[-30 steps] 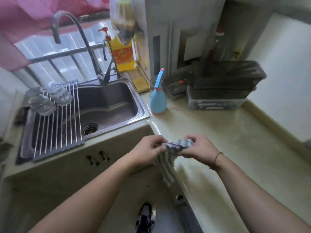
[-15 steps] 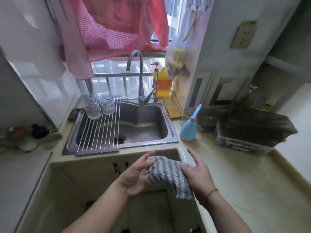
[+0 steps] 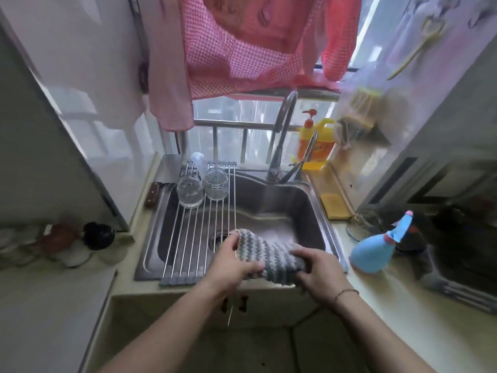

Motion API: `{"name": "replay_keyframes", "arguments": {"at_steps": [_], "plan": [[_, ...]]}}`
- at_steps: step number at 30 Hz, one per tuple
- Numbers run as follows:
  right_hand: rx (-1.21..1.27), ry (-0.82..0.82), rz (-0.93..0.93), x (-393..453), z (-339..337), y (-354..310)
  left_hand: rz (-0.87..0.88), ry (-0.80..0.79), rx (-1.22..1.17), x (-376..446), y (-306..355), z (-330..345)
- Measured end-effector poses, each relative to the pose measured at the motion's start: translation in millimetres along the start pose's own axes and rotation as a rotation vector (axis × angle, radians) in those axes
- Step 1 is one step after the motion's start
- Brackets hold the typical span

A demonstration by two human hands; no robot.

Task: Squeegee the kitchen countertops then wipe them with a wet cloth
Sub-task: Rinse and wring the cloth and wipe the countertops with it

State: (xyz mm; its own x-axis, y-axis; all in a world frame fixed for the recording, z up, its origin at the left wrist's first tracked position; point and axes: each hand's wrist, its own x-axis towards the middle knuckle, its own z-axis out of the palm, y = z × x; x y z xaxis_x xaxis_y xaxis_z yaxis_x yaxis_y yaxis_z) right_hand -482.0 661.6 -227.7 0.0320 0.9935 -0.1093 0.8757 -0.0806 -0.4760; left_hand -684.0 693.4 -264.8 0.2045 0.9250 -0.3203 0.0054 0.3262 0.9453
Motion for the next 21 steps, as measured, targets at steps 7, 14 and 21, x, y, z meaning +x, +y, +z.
{"name": "replay_keyframes", "arguments": {"at_steps": [7,14,21], "plan": [[0.193,0.105,-0.070,50.3,9.7,-5.9,0.020,-0.022,0.183,30.9,11.6,-34.2],[0.605,-0.563,-0.342,105.2,-44.3,-40.6,0.175,-0.636,0.264,75.3,40.5,-27.1],[-0.295,0.051,-0.177,204.2,-36.6,-7.9,-0.408,-0.621,-0.445,134.6,10.4,21.6]]}}
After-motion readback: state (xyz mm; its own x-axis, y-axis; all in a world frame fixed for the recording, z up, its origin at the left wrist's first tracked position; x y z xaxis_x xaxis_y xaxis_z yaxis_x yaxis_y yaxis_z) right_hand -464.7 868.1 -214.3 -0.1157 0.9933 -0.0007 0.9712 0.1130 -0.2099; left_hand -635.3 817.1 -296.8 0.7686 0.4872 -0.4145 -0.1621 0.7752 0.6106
